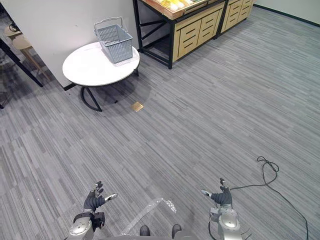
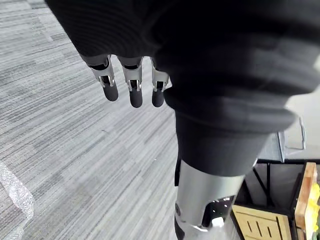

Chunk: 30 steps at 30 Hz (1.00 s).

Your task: Pick vegetable in the basket

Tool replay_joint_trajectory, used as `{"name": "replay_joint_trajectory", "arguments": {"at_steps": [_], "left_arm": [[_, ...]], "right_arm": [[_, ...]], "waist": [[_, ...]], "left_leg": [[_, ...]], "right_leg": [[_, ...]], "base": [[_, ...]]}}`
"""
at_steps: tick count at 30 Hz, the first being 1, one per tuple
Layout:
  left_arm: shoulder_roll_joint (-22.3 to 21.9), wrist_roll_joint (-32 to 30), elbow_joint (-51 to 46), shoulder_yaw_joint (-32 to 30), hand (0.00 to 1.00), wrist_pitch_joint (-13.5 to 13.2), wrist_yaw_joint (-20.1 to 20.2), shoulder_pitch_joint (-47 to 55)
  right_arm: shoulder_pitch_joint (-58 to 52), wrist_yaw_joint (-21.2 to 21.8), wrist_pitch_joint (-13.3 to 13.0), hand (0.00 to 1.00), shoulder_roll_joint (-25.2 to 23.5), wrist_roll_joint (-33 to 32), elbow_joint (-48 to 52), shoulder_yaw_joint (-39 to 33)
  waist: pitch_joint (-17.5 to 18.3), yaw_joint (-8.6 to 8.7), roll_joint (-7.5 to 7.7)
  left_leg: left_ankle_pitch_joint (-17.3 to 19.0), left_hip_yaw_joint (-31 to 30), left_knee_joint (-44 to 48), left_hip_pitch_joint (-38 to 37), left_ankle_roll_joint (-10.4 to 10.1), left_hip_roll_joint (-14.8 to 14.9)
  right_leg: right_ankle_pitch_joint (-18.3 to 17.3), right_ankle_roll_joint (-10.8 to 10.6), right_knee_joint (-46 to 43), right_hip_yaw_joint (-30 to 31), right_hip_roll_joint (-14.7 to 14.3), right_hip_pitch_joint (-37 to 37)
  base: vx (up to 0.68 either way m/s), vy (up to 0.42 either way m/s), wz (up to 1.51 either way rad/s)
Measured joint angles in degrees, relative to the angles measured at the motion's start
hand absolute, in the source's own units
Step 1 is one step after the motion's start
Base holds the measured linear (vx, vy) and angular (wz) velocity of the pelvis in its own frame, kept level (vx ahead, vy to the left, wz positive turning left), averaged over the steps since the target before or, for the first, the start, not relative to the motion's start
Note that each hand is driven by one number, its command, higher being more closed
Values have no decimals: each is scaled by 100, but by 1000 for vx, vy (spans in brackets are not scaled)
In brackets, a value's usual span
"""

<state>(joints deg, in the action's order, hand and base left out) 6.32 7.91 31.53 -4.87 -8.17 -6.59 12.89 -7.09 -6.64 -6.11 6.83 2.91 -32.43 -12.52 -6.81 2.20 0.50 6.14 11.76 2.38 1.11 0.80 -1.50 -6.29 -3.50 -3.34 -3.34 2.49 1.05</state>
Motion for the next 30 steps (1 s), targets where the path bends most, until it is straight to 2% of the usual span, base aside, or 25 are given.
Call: {"name": "replay_joint_trajectory", "arguments": {"at_steps": [2,3,5,6,7,8,10,12,13,14,15,17,18,19,20,21,22,23,24,25,26,28,30], "left_arm": [[-2,44,0,-23,0,4,-4,8],[-2,44,-2,-17,0,5,-7,3],[-3,46,1,-14,0,7,-20,-7],[14,43,5,39,0,8,-36,-1],[50,43,5,88,0,9,-73,-47],[135,43,22,143,0,11,-113,-139],[224,41,113,216,0,14,-116,-269],[251,42,173,215,0,14,-118,-434],[233,45,242,224,0,15,-118,-573],[216,44,301,242,0,15,-118,-705],[229,46,308,247,0,14,-119,-748],[287,46,350,250,0,1,-125,-835],[338,46,392,251,0,1,-119,-810],[306,48,469,250,0,5,-124,-820],[268,48,630,310,0,14,-107,-1063],[248,47,630,321,0,10,-104,-1086],[145,48,640,312,0,4,-103,-1046],[84,48,637,318,0,-12,-87,-969],[58,48,634,320,0,-18,-81,-944],[36,47,628,331,0,-22,-66,-918],[28,48,615,333,0,-25,-49,-901],[-15,49,480,358,0,-37,25,-830],[-37,47,450,471,0,-56,35,-724]], "right_arm": [[107,-77,2,0,53,0,-61,4],[141,-95,5,0,132,5,-196,9],[174,-95,39,0,181,7,-346,13],[209,-96,67,0,202,14,-391,33],[194,-96,109,0,200,27,-390,86],[139,-88,144,0,195,70,-390,205],[99,-88,179,0,195,104,-384,249],[139,-87,206,0,239,117,-216,300],[234,-88,196,0,311,118,-137,319],[323,-81,194,0,444,119,-152,410],[352,-80,193,0,483,119,-138,447],[292,-86,193,0,498,121,39,462],[128,-84,196,0,496,123,186,470],[98,-87,202,0,529,123,236,452],[244,-83,218,0,545,124,250,431],[261,-67,222,0,542,126,259,448],[269,-59,222,0,540,158,364,463],[265,-54,209,0,516,207,486,485],[264,-60,189,0,519,215,543,531],[261,-69,142,0,520,214,635,585],[261,-78,84,0,489,210,733,591],[222,-87,-11,0,484,205,1028,585],[226,-87,2,0,511,207,1082,552]], "waist": [[-29,0,4],[-44,5,24],[-73,-10,4],[-114,7,-63],[-158,34,-70],[-256,48,-14],[-335,61,-50],[-423,123,-116],[-550,209,-289],[-677,300,-454],[-693,334,-469],[-672,353,-315],[-592,375,-160],[-613,391,-217],[-699,417,-393],[-695,443,-373],[-734,459,-361],[-759,470,-368],[-771,473,-361],[-799,466,-318],[-838,365,-245],[-885,193,-162],[-897,134,-153]], "left_leg": [[276,108,374,216,49,-2],[559,123,628,278,114,-50],[744,116,734,264,160,-90],[853,53,812,183,182,-94],[907,-40,817,11,251,-133],[992,-128,853,-226,305,-188],[1139,-339,794,-553,335,-185],[1179,-539,584,-865,336,-97],[1204,-663,478,-1074,286,103],[1201,-697,482,-1237,179,306],[1175,-706,483,-1311,68,352],[1237,-722,532,-1735,-377,340],[1411,-756,696,-2002,-664,269],[1464,-803,829,-2098,-739,342],[1019,-782,1508,-1839,-1330,529],[621,-801,1877,-1684,-1337,503],[-466,-778,2866,-1354,-1379,535],[-472,-775,4197,-901,-1395,720],[-416,-686,4913,-609,-1327,874],[-284,-526,5639,-248,-1163,1079],[-116,-300,6014,57,-958,1229],[218,146,5960,829,-586,1465],[430,348,4617,1539,-485,1394]], "right_leg": [[-276,-108,-416,0,91,245],[-550,-180,-971,-20,211,428],[-714,-255,-1584,-71,295,623],[-739,-295,-2461,-147,369,942],[-689,-279,-3328,-149,446,1269],[-768,-234,-4271,-125,497,1584],[-1124,-90,-4740,-218,443,1901],[-1344,-7,-4634,-478,363,2338],[-1341,87,-4300,-726,165,2637],[-1053,264,-3579,-969,-52,2896],[-793,298,-3141,-1068,-123,3018],[414,531,-1334,-1116,-363,3116],[1226,873,-836,-994,-433,3094],[1868,1192,-1133,-952,-439,3137],[1060,1263,-2036,-1085,-448,3294],[834,1281,-2216,-1073,-395,3260],[445,1253,-2261,-1022,-344,2823],[249,1202,-2021,-1003,-387,2207],[197,1169,-1863,-997,-425,1869],[152,1153,-1583,-940,-472,1360],[138,1161,-1278,-872,-483,909],[106,1117,-546,-723,-486,44],[-77,1023,-143,-607,-433,-545]], "base": [[149,76,3],[200,92,3],[161,102,1],[170,124,13],[310,147,35],[395,97,35],[473,74,38],[492,8,47],[640,-21,56],[560,-23,51],[638,-22,40],[851,-78,33],[850,-107,36],[811,-102,26],[611,-94,16],[734,-152,17],[878,-240,24],[880,-239,23],[708,-197,18],[529,-125,5],[630,-123,-13],[575,-88,-24],[565,-32,-20]]}}
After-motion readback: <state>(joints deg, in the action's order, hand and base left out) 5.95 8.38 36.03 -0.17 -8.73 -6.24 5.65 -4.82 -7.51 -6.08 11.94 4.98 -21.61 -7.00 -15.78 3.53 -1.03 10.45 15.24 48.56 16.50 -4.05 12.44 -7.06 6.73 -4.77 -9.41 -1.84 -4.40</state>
